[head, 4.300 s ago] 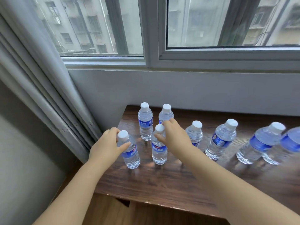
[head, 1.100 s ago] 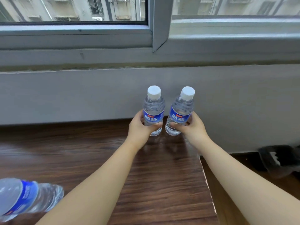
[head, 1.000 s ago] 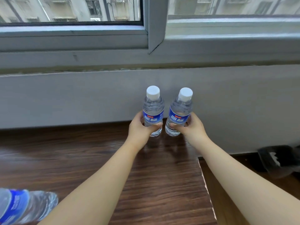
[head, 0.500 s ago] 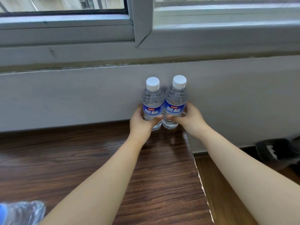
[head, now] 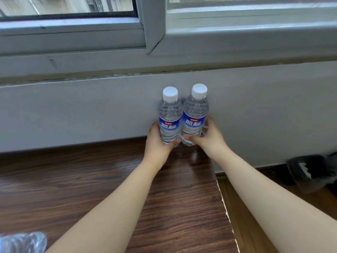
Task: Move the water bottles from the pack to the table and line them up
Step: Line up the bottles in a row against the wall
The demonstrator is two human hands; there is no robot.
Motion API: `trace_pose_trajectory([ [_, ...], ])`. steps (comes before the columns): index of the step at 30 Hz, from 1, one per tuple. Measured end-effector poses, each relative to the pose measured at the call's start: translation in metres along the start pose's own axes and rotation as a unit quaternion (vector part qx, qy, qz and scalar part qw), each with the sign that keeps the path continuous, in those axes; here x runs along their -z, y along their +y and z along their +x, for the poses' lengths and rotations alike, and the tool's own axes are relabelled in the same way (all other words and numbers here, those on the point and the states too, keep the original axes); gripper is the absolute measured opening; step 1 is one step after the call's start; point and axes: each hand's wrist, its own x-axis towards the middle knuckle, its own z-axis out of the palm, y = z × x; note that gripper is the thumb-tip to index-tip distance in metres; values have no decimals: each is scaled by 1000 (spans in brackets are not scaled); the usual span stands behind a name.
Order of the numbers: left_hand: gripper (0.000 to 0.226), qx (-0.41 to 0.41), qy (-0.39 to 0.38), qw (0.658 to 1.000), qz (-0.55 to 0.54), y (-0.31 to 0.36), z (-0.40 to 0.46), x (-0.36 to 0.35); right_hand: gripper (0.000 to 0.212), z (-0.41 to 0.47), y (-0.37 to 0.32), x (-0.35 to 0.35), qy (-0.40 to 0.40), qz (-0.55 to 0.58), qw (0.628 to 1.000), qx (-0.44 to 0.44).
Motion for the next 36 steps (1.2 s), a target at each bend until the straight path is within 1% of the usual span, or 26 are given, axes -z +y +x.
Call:
trace_pose_trajectory([
  [2,64,9,-12,1000,19,-5,0,0,73,-1,5,-3,9,-5,1000,2],
  [5,69,20,9,1000,21,-9,1,-2,73,1,8,-1,11,-8,1000,9],
  [9,63,42,37,998,27,-10,2,-9,65,2,8,5,-9,-7,1000,13],
  [15,63,39,52,997,41,-15,6,-11,55,3,10,6,21,-32,999,37],
  [19,62,38,53,996,52,-17,8,-12,63,1,9,3,36,-19,999,35],
  [26,68,34,29,996,73,-12,7,-11,70,-2,6,3,31,-21,999,20],
  [29,79,47,20,996,77,-10,3,-6,72,-10,3,2,29,-30,999,4],
  [31,87,64,15,992,106,-10,-5,0,68,-19,5,1,32,-43,998,-19],
  [32,87,73,17,990,121,-10,-10,4,63,-24,7,0,37,-50,997,-37],
  [34,77,83,27,987,131,-10,-24,16,51,-35,13,-3,53,-63,994,-76],
  [36,59,86,34,988,124,-7,-43,31,37,-50,16,-8,59,-59,991,-103],
])
